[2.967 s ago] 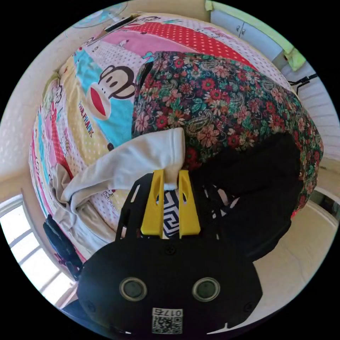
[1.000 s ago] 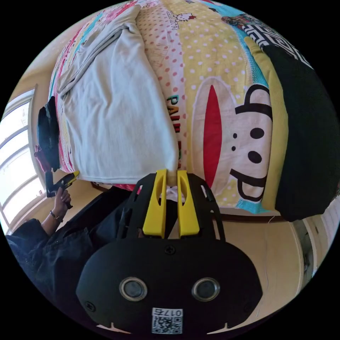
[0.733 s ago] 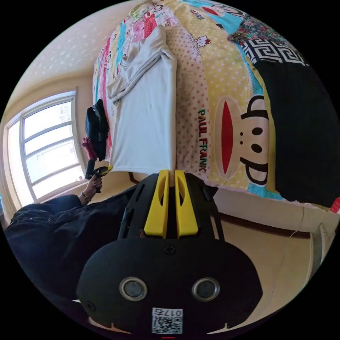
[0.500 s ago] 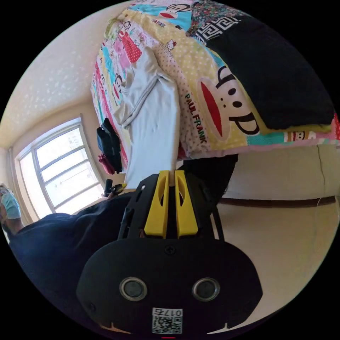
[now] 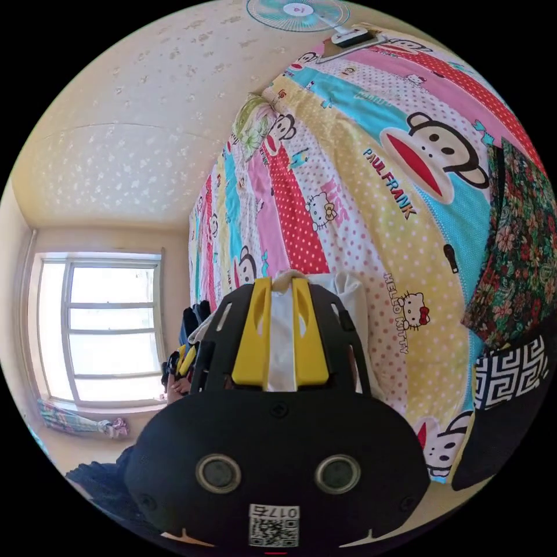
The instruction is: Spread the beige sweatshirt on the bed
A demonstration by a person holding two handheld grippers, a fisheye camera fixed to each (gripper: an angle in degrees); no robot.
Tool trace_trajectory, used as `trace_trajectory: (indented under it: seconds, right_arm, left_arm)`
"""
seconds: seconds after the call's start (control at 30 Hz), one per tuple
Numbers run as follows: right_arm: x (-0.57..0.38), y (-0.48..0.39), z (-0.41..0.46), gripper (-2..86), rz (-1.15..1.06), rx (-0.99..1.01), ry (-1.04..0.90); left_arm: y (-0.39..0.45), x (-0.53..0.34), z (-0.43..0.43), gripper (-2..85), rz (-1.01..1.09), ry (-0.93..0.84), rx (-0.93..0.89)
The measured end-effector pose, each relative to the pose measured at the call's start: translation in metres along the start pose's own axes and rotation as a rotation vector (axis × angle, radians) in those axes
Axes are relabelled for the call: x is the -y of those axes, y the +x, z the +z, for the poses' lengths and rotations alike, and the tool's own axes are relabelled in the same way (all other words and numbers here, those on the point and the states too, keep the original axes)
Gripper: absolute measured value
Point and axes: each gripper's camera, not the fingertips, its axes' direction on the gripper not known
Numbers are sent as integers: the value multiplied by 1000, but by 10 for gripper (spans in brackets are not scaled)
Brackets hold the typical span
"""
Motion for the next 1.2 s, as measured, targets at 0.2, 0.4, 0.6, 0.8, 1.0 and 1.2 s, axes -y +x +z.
trace_trajectory:
  seconds: [0.2,0.4,0.6,0.8,1.0,1.2]
  right_arm:
    - [-42,-68,72,63,-384,-379,-48]
    - [-56,-3,145,23,-504,-753,-261]
    - [-19,-2,153,8,-563,-662,-353]
    - [-7,28,105,6,-299,-480,-162]
    - [-45,90,80,9,-135,-430,-165]
    - [-75,149,85,41,21,-148,-260]
  left_arm:
    - [-61,-79,-2,140,-194,62,198]
    - [-119,-140,29,179,-315,-23,174]
    - [-87,-135,56,68,-209,23,77]
    - [78,-152,134,65,301,-295,162]
    - [146,-248,250,72,605,-688,191]
    - [110,-274,265,102,473,-692,85]
